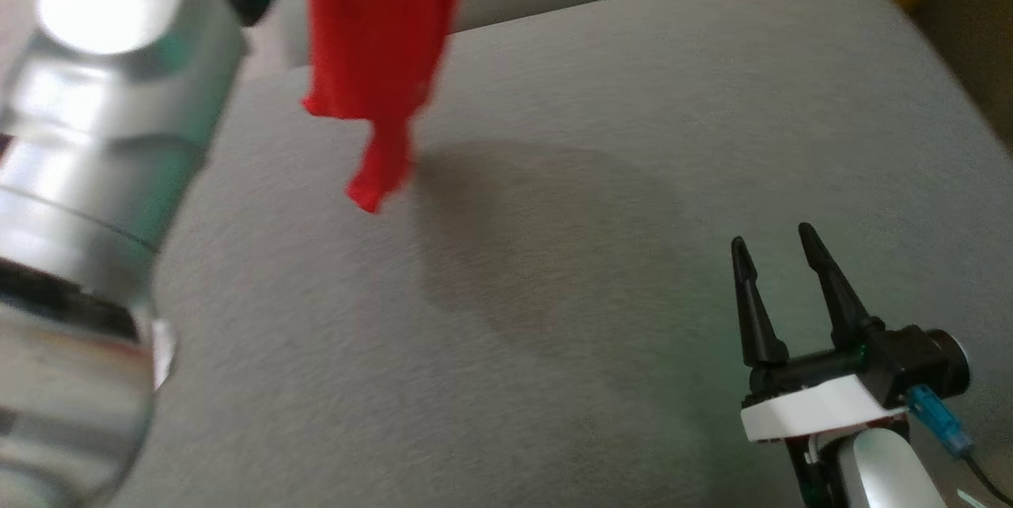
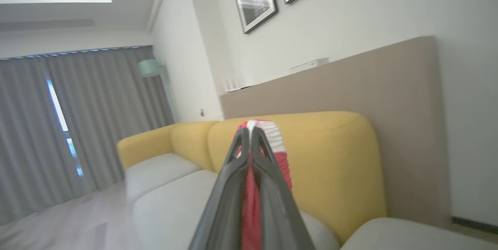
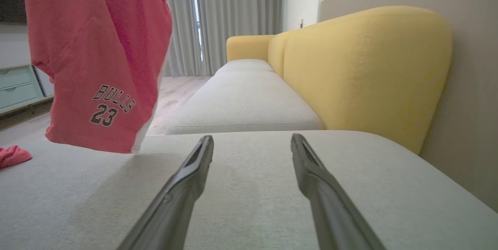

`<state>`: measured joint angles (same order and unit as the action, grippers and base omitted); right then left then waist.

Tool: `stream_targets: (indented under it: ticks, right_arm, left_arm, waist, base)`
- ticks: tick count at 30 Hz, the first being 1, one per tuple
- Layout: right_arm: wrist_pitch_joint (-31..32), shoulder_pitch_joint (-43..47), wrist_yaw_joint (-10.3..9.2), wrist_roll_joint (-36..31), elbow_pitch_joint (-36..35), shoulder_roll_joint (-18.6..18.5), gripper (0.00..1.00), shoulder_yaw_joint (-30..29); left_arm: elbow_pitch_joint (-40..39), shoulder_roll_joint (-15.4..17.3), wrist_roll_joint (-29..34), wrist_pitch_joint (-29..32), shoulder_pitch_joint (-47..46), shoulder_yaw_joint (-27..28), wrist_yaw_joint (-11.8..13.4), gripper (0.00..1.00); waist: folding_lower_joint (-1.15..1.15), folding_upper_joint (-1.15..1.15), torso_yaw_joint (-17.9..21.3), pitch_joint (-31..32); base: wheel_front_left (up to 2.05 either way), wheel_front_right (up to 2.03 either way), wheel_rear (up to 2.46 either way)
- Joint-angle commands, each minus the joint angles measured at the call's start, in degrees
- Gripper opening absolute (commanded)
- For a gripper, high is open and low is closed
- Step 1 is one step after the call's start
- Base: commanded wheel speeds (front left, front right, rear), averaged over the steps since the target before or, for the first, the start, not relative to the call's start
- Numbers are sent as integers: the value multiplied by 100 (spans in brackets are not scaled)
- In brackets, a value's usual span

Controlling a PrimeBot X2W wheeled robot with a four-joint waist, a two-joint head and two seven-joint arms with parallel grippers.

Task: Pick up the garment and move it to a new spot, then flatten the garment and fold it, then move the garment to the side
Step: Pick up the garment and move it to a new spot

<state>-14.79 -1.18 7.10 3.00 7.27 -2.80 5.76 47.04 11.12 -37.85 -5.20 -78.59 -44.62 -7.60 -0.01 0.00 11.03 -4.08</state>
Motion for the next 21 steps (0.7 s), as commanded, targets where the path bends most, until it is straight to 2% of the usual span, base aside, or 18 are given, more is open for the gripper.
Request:
stream_targets:
  ticks: [1,7,14,19,21]
  right_arm:
    - [-21,-100,39,58,-245,-9,100,179]
    - [-21,-85,39,158,-282,-9,100,209]
    - [-21,-23,39,201,-297,-9,100,190]
    - [-21,65,39,117,-282,-9,100,42]
    - [-21,79,39,80,-275,-9,100,-23]
  left_arm:
    - [-222,13,-114,-83,-266,35,11,0]
    - [-349,-129,-408,-263,275,-293,11,0]
    - [-274,-4,-612,-761,2007,-644,58,0]
    - [-191,44,-559,-964,3521,-640,411,0]
    - [-464,23,-491,-974,3978,-352,561,3]
  waist:
    - [1,0,542,171]
    - [1,0,747,146]
    - [1,0,719,-14]
    - [1,0,544,-102]
    - [1,0,430,-135]
  base:
    - [0,0,0]
    - [0,0,0]
    - [0,0,0]
    - [0,0,0]
    - [0,0,0]
